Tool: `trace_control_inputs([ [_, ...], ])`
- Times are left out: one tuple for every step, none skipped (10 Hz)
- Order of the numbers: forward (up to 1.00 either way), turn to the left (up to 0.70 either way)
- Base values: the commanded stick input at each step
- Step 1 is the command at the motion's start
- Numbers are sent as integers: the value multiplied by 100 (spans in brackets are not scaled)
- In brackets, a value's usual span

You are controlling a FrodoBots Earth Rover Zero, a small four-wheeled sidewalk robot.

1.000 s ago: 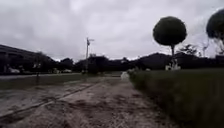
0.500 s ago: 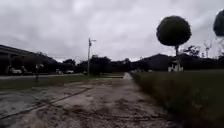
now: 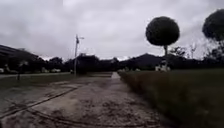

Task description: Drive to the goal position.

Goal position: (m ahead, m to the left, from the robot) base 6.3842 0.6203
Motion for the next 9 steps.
trace_control_inputs([
  [50,0],
  [50,0],
  [50,0],
  [50,0],
  [50,0],
  [50,0],
  [50,0],
  [50,0],
  [50,0],
])
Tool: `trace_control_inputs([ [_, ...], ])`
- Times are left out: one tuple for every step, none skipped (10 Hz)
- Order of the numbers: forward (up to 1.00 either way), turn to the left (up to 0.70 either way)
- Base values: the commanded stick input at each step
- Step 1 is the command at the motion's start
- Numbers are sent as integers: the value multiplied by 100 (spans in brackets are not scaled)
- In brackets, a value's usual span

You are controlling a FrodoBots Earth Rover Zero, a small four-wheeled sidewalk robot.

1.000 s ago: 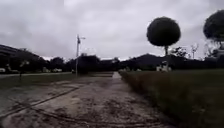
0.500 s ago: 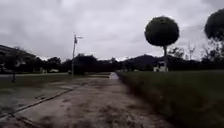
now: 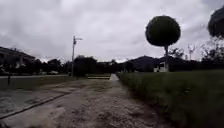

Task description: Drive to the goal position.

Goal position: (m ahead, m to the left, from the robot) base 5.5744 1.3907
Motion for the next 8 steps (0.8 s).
trace_control_inputs([
  [50,0],
  [50,0],
  [50,0],
  [50,0],
  [50,0],
  [50,0],
  [50,0],
  [50,0],
])
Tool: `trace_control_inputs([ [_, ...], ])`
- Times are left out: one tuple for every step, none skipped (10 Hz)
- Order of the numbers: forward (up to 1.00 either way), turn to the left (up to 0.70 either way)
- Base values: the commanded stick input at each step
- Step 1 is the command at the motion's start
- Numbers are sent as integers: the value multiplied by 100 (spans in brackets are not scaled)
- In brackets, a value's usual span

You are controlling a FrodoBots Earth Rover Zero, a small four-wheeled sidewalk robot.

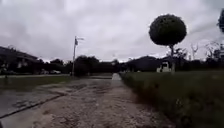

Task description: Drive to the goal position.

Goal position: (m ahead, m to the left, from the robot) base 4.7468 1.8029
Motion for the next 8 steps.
trace_control_inputs([
  [50,0],
  [50,0],
  [50,0],
  [50,0],
  [70,0],
  [70,0],
  [70,0],
  [70,0],
])
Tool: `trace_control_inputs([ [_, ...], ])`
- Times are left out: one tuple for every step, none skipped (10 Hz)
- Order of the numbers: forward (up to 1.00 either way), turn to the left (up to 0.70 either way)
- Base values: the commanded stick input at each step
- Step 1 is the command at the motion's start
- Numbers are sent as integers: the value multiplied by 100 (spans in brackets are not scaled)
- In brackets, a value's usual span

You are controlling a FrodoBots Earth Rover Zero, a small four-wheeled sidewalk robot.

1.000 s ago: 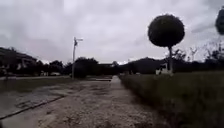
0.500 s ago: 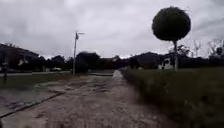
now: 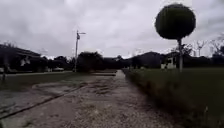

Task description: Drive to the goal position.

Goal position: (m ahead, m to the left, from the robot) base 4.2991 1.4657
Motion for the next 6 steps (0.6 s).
trace_control_inputs([
  [70,0],
  [70,0],
  [70,0],
  [70,0],
  [70,0],
  [70,0],
])
